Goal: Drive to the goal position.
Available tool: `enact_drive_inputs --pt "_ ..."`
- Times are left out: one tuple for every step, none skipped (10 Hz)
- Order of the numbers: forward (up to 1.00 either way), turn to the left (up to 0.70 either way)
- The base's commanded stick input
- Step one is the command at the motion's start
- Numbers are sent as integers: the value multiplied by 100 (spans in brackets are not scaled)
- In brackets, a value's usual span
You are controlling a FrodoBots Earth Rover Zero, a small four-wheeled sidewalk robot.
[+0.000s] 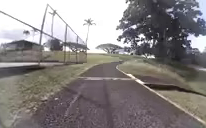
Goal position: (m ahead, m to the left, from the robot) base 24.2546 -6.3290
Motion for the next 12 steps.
enact_drive_inputs --pt "85 0" --pt "85 0" --pt "85 0" --pt "85 17" --pt "85 24" --pt "85 0" --pt "85 0" --pt "85 0" --pt "85 0" --pt "85 0" --pt "85 0" --pt "85 0"
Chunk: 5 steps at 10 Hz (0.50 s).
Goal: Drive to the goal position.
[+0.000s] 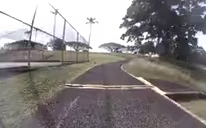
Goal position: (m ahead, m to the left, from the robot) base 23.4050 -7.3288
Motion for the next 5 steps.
enact_drive_inputs --pt "85 0" --pt "85 0" --pt "85 0" --pt "85 0" --pt "85 0"
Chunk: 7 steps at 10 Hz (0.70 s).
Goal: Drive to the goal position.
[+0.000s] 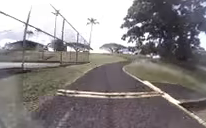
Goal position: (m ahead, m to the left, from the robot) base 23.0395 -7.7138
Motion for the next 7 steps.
enact_drive_inputs --pt "85 0" --pt "85 0" --pt "85 0" --pt "85 0" --pt "85 0" --pt "85 0" --pt "85 0"
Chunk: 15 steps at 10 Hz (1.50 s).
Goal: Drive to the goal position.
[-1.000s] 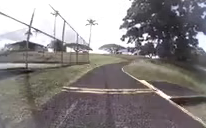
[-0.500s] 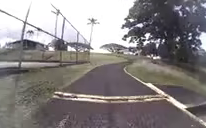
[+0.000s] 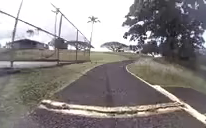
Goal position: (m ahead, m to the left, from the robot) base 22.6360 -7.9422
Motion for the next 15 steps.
enact_drive_inputs --pt "85 0" --pt "85 0" --pt "85 0" --pt "85 0" --pt "85 0" --pt "85 0" --pt "85 0" --pt "85 0" --pt "85 0" --pt "85 0" --pt "85 0" --pt "85 0" --pt "85 0" --pt "85 0" --pt "85 0"
